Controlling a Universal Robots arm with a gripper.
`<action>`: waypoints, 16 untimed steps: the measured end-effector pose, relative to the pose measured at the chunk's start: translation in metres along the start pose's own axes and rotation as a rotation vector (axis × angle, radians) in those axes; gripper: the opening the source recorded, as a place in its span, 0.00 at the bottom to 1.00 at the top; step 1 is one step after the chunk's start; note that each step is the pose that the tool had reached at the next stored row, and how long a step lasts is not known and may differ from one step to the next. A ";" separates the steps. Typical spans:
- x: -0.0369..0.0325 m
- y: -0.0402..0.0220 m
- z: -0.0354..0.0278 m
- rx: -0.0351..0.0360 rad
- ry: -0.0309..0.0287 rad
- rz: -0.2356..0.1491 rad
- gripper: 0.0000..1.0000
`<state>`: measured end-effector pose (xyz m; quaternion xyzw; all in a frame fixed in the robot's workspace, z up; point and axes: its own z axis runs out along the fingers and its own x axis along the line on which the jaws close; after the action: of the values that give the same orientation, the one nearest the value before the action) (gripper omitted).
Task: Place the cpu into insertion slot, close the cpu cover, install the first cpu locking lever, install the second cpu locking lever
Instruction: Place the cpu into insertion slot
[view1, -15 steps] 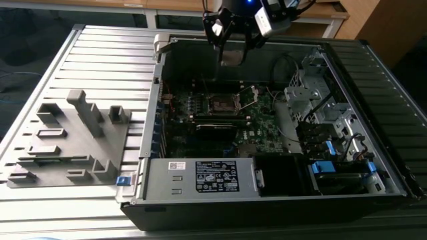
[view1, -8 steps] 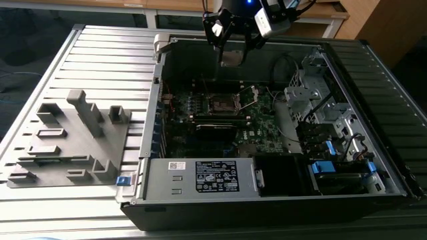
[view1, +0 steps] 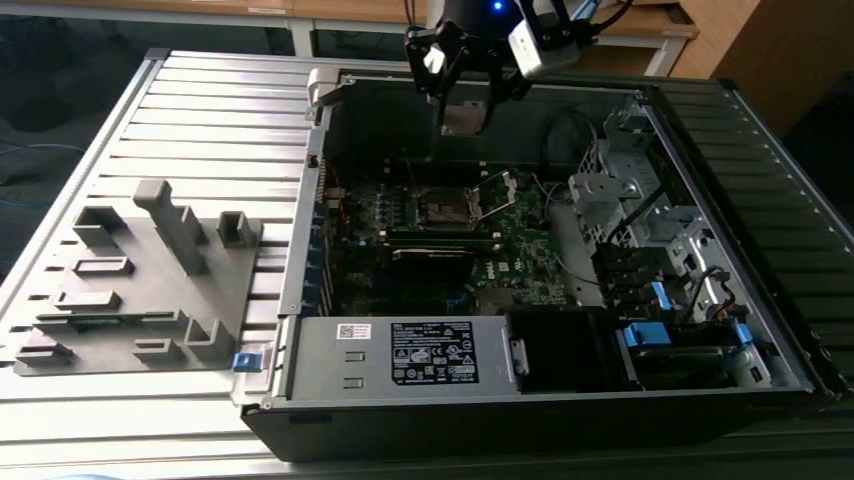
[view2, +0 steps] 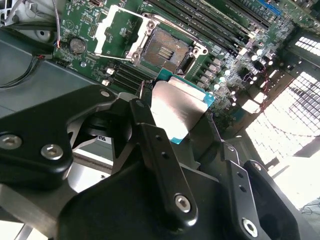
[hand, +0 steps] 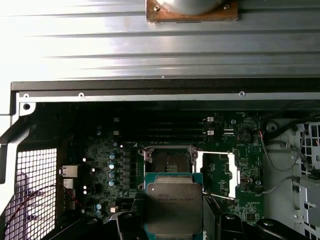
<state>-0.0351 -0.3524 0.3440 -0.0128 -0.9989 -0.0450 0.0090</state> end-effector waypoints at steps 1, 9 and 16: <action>0.0000 -0.0001 0.0015 0.0000 0.0000 0.000 0.54; -0.0001 -0.0002 0.0025 -0.0003 -0.0001 0.000 0.54; -0.0002 -0.0009 0.0107 -0.0001 -0.0002 0.000 0.54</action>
<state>-0.0350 -0.3524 0.3333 -0.0128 -0.9989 -0.0451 0.0088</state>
